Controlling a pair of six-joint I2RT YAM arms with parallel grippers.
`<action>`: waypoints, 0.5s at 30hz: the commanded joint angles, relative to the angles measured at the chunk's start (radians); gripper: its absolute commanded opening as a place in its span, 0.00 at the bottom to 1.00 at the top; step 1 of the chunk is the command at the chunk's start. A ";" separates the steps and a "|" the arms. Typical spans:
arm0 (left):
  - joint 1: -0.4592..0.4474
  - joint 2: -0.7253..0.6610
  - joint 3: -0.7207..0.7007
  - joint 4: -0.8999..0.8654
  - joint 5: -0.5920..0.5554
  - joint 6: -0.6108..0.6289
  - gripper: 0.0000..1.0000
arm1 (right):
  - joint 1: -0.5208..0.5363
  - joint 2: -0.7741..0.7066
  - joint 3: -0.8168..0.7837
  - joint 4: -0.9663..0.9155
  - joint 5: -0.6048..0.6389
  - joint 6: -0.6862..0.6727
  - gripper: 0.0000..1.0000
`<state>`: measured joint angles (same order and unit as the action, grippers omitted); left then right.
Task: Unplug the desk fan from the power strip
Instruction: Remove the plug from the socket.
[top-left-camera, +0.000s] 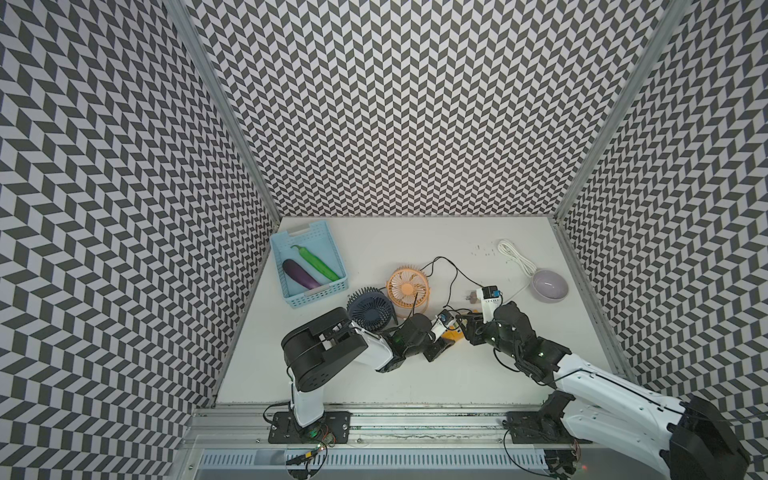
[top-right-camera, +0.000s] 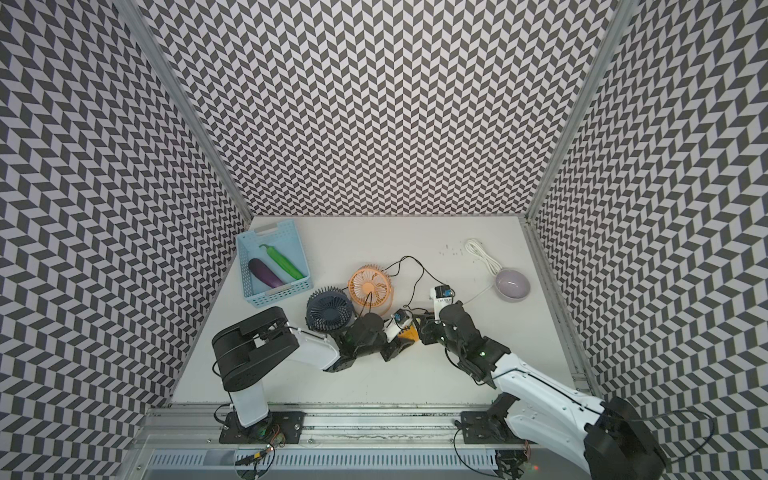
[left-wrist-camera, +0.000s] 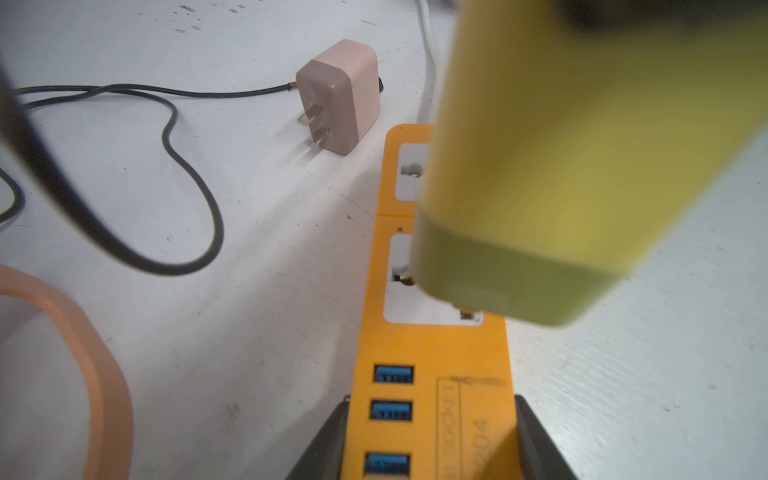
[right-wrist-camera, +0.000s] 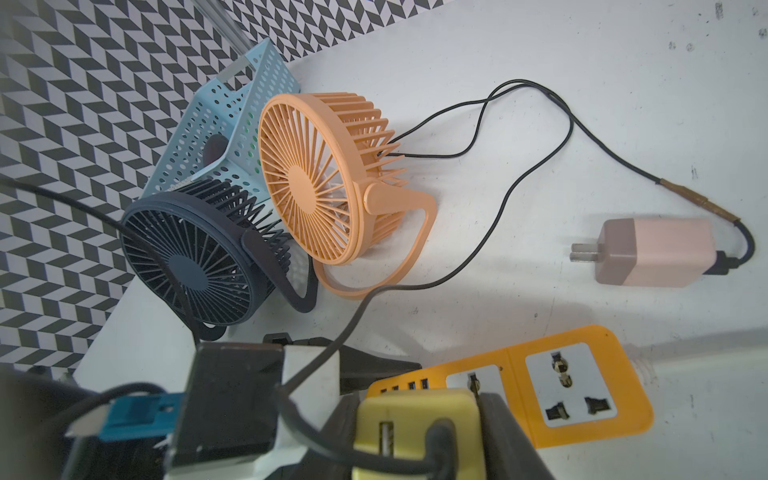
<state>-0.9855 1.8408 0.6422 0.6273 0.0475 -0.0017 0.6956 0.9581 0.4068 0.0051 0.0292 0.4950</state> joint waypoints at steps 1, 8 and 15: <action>-0.011 -0.002 0.003 -0.038 -0.023 -0.017 0.21 | -0.016 -0.040 0.007 0.042 -0.029 0.017 0.17; -0.027 -0.041 -0.035 -0.019 -0.028 -0.053 0.27 | -0.072 -0.036 0.064 0.035 -0.065 0.020 0.17; -0.034 -0.050 -0.053 -0.008 -0.034 -0.058 0.28 | -0.150 0.098 0.192 0.012 -0.119 0.024 0.17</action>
<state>-1.0103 1.8091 0.6048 0.6277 0.0200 -0.0433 0.5682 1.0275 0.5488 -0.0219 -0.0498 0.5102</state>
